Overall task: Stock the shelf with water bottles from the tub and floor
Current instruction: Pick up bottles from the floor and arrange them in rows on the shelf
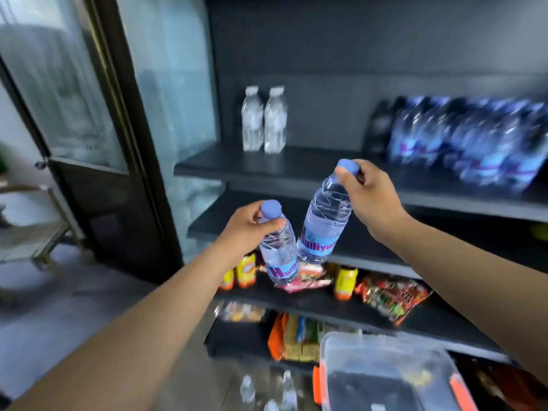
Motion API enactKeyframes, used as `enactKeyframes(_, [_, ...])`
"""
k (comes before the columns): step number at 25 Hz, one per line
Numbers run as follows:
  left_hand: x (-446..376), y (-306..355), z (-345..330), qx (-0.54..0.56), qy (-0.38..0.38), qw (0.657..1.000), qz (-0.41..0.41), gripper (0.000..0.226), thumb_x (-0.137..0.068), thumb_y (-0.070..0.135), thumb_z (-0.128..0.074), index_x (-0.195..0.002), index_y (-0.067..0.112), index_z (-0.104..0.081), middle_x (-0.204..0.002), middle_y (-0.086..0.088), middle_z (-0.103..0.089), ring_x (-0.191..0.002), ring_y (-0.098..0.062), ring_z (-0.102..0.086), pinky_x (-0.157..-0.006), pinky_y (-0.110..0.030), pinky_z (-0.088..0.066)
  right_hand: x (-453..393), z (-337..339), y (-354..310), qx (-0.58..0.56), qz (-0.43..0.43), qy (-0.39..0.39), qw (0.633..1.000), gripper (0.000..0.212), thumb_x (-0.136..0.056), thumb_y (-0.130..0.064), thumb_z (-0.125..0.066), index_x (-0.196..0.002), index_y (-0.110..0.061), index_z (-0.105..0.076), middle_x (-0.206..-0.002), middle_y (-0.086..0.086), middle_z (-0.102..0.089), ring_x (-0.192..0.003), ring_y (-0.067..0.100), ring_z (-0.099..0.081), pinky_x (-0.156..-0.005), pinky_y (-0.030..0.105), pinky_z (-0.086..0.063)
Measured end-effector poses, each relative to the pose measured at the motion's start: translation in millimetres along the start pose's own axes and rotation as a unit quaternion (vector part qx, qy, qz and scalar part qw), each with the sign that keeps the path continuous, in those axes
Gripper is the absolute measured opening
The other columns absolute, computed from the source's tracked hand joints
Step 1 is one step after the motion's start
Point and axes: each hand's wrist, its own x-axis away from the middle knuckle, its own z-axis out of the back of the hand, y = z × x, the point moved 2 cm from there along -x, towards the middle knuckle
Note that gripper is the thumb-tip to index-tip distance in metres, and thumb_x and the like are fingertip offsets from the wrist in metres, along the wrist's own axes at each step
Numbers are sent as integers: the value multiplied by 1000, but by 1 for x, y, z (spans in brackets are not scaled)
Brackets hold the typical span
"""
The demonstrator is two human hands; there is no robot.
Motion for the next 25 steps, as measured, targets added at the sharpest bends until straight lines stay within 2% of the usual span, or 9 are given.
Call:
enactKeyframes(4, [-62, 91, -39, 1, -59, 998, -33, 27, -86, 5, -63, -112, 10, -60, -95, -1, -64, -87, -13, -57, -78, -22, -47, -57, 70, -33, 43, 15, 16, 999, 12, -93, -28, -53, -96, -17, -58, -76, -10, -56, -70, 6, -50, -62, 15, -39])
enactKeyframes(7, [-110, 135, -84, -36, -94, 994, -46, 27, -86, 10, -65, -113, 12, -61, -101, -4, -65, -92, -15, -59, -88, -28, -46, -98, 110, -22, 62, 23, 17, 998, 16, -92, -29, -55, -96, -15, -60, -82, 0, -60, -77, 14, -52, -70, 28, -43])
enactKeyframes(10, [-165, 145, -129, -41, -82, 994, -64, 30, -84, 13, -68, -113, 12, -62, -105, -3, -65, -97, -16, -59, -94, -31, -46, -142, 136, 6, 101, 32, -8, 994, 22, -93, -30, -54, -103, -12, -61, -93, 8, -64, -83, 18, -55, -79, 34, -46])
enactKeyframes(15, [-260, 133, -201, -51, -80, 995, -32, 37, -83, 19, -69, -118, 11, -60, -115, -6, -66, -109, -22, -61, -99, -36, -47, -226, 182, 67, 122, 30, -26, 992, 23, -94, -29, -53, -105, -10, -59, -86, 3, -59, -78, 17, -51, -71, 27, -40])
enactKeyframes(17, [-291, 132, -227, -35, -74, 996, -23, 36, -85, 16, -67, -119, 9, -60, -112, -6, -66, -103, -20, -62, -91, -30, -48, -257, 198, 92, 132, 20, -34, 990, 23, -94, -28, -53, -108, -11, -58, -87, 4, -60, -78, 17, -52, -71, 26, -41])
enactKeyframes(21, [-331, 135, -264, -23, -75, 997, -18, 31, -87, 12, -63, -117, 9, -59, -102, -2, -63, -91, -14, -59, -76, -22, -44, -295, 215, 138, 167, 3, -56, 984, 24, -96, -28, -51, -111, -9, -54, -76, -4, -52, -65, 12, -46, -57, 19, -34])
enactKeyframes(23, [-346, 133, -277, -13, -68, 997, -14, 29, -89, 14, -62, -117, 11, -58, -103, 0, -63, -92, -12, -58, -75, -21, -44, -307, 223, 157, 176, -7, -42, 984, 29, -97, -29, -49, -117, -9, -52, -77, -1, -53, -64, 11, -46, -57, 20, -35])
enactKeyframes(25, [-359, 129, -285, 1, -53, 999, -2, 28, -90, 16, -61, -117, 16, -57, -104, 2, -62, -94, -11, -58, -78, -22, -42, -312, 227, 166, 157, -12, -28, 987, 28, -96, -30, -49, -115, -8, -52, -75, 1, -52, -61, 9, -45, -51, 13, -36])
